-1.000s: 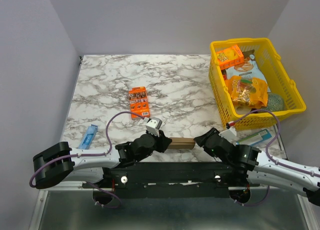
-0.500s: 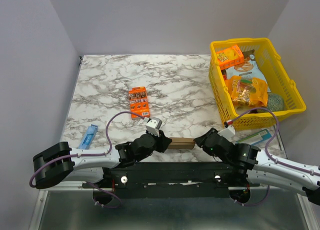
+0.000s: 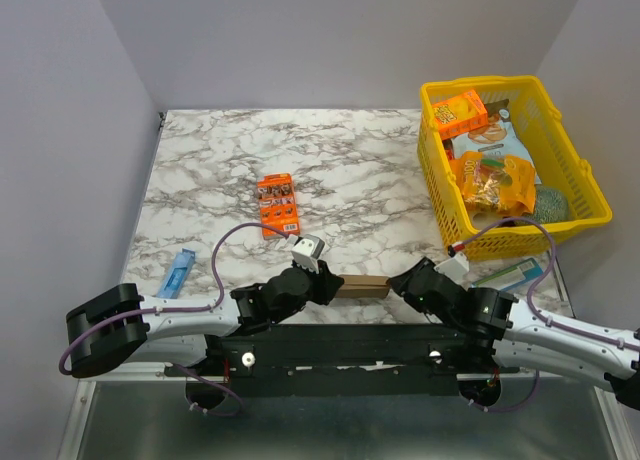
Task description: Fold the paper box
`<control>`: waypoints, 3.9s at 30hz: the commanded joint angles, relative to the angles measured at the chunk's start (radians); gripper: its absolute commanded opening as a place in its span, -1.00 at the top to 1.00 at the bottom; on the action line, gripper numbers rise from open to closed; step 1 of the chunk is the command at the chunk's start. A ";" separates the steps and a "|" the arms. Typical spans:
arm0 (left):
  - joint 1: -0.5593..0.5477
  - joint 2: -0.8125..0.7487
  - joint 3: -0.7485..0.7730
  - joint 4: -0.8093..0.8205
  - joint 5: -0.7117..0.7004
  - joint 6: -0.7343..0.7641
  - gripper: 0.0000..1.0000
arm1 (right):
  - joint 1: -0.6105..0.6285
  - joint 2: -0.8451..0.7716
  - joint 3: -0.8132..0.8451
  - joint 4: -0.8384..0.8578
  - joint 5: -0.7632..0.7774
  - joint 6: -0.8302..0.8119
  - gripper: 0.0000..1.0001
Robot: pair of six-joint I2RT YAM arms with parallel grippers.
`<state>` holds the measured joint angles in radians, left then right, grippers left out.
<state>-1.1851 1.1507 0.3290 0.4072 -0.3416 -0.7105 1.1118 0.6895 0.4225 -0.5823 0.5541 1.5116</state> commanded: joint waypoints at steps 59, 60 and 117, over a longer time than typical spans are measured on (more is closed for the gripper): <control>-0.013 -0.404 -0.082 -0.328 0.159 -0.067 -0.85 | 0.011 0.133 -0.090 0.196 -0.303 -0.083 -0.19; 0.034 -0.378 -0.085 -0.315 0.180 -0.075 -0.85 | 0.011 0.154 -0.088 0.222 -0.299 -0.082 -0.19; 0.916 -0.097 0.370 -0.338 0.498 0.211 -0.97 | -0.556 0.472 0.524 0.484 -0.361 -1.016 -0.82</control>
<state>-0.3981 1.1343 0.6575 0.2058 0.1650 -0.4976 0.6327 1.2797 0.9901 -0.0479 0.2100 0.5934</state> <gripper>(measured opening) 0.985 0.890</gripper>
